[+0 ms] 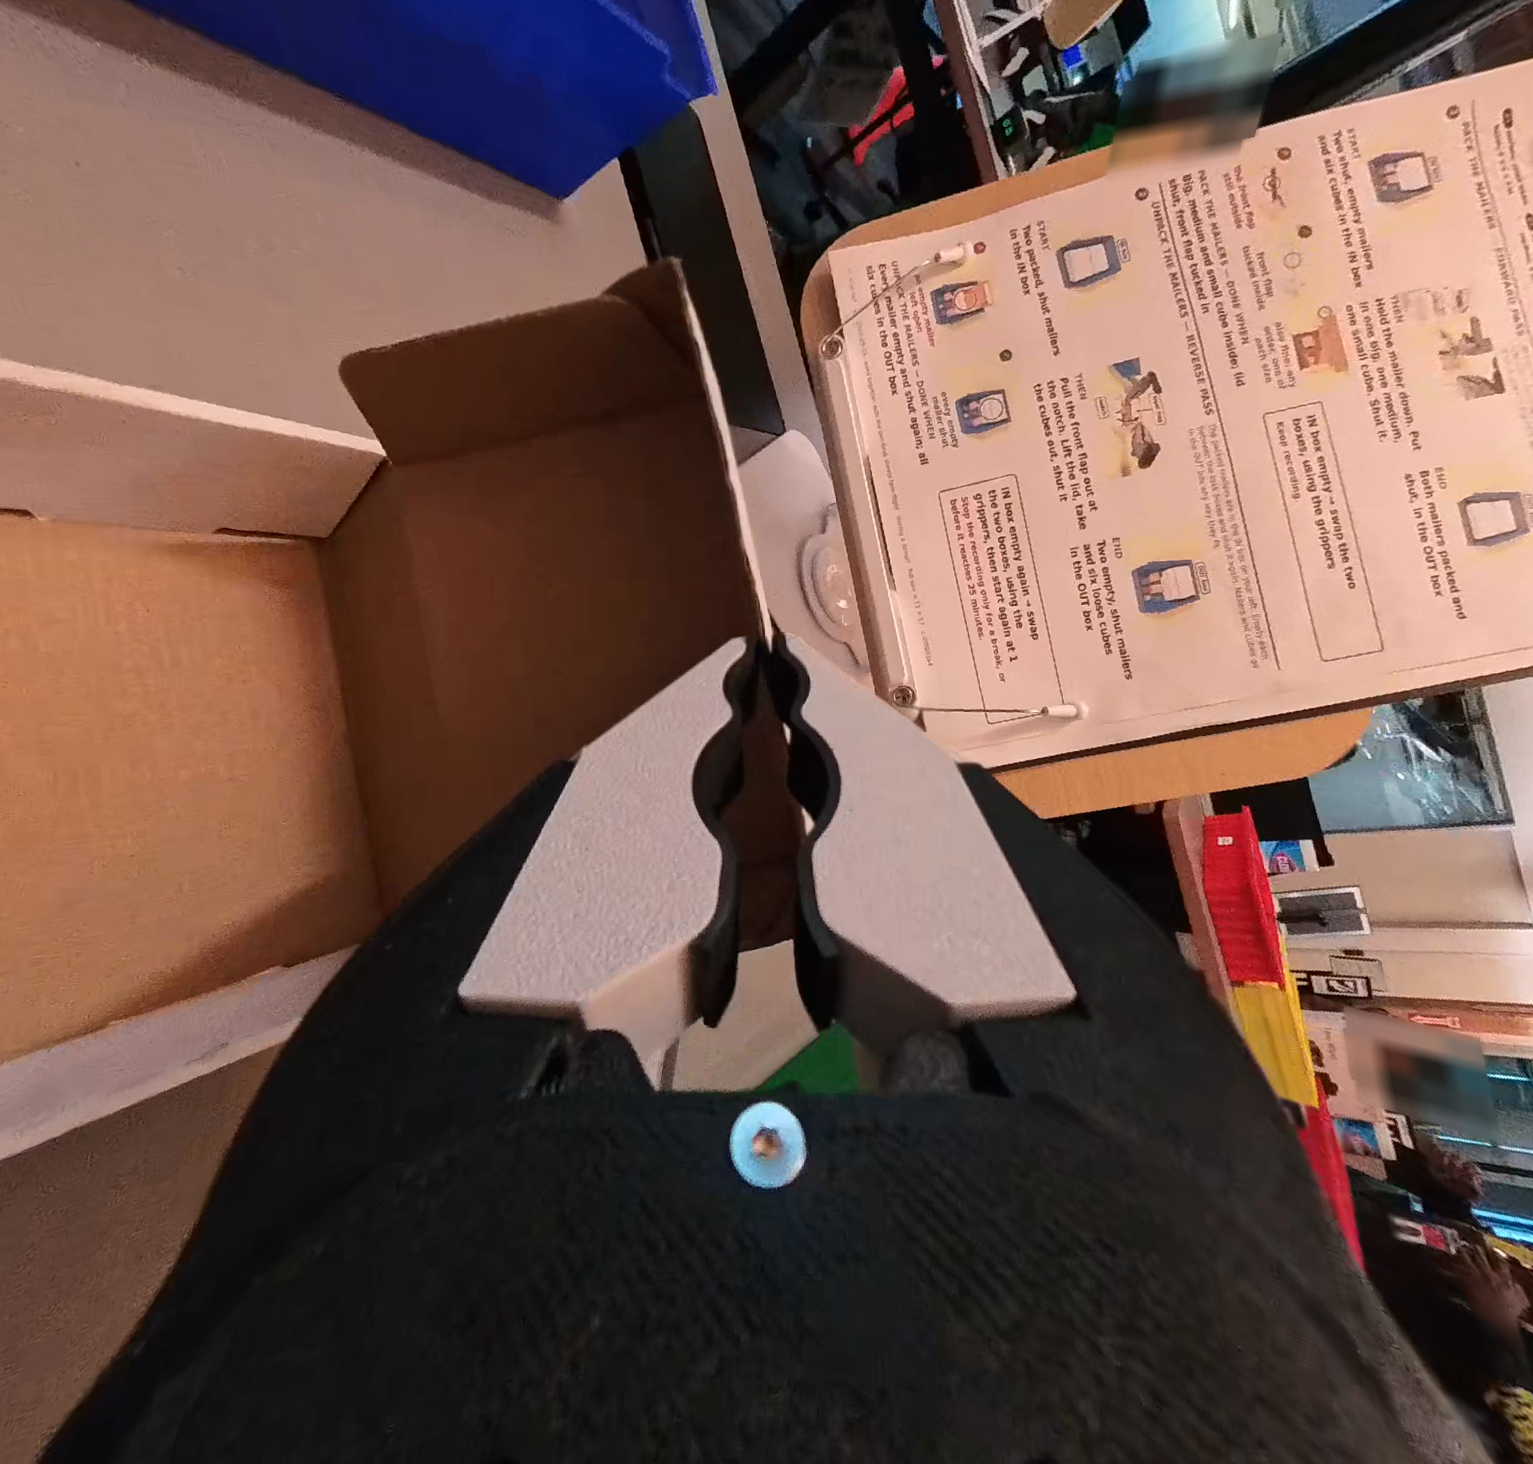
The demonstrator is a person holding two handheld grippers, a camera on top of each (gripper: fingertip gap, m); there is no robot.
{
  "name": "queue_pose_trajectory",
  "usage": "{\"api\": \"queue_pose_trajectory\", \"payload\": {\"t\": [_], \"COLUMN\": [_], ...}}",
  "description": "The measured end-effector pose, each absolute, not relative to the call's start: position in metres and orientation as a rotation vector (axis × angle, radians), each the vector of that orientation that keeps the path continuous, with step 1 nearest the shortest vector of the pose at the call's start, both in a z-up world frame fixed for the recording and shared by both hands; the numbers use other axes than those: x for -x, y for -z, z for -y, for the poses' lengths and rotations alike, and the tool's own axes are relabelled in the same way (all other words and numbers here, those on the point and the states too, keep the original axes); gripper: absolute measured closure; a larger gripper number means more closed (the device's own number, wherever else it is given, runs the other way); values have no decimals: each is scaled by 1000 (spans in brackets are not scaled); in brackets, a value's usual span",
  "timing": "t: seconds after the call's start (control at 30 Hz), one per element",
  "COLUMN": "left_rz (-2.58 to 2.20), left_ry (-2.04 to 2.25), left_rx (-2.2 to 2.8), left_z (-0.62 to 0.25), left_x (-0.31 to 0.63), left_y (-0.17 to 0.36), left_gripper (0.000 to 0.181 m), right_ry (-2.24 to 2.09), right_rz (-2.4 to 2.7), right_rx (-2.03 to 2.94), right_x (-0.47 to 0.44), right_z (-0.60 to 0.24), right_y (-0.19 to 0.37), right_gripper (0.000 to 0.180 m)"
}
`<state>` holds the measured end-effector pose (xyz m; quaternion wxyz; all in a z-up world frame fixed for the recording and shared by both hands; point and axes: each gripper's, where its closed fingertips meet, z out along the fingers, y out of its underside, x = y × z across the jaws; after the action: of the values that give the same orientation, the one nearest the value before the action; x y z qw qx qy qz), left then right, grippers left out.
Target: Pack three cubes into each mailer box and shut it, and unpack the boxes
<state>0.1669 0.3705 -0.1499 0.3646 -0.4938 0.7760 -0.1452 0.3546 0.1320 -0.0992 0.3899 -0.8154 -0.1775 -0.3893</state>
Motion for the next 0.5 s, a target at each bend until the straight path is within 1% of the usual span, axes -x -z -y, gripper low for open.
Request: {"api": "queue_pose_trajectory", "payload": {"t": [0.07,0.1,0.13,0.17,0.23,0.3,0.33,0.37,0.43,0.5], "left_rz": [-2138,-2213,-2255,-2289,-2307,-2314,-2350,-2400,-2423,-2335], "left_ry": [324,308,287,280,296,253,225,230,287,367], "left_rx": [1270,1264,1267,1269,1262,1312,1355,1378,1383,1365], "left_z": [-380,-380,-381,-381,-381,-393,-397,-396,-391,-385], "left_x": [-171,-173,-176,-180,-194,-201,-200,-197,-198,-204], "left_y": [182,196,207,214,219,226,231,236,230,205], "left_gripper": [113,108,108,109,104,105,119,139,140,140], "right_ry": [975,978,985,991,998,995,993,993,996,1001], "right_rz": [445,450,455,461,476,483,482,484,491,495], "right_rx": [2054,2050,2050,2051,2048,2045,2046,2048,2048,2048], "right_x": [-349,-347,-345,-344,-341,-338,-338,-338,-337,-337], "right_z": [-134,-135,-135,-135,-135,-135,-135,-134,-133,-133], "right_y": [96,95,94,94,93,92,92,92,91,90], "right_gripper": [178,178,178,178,178,178,178,178,178,178]}}
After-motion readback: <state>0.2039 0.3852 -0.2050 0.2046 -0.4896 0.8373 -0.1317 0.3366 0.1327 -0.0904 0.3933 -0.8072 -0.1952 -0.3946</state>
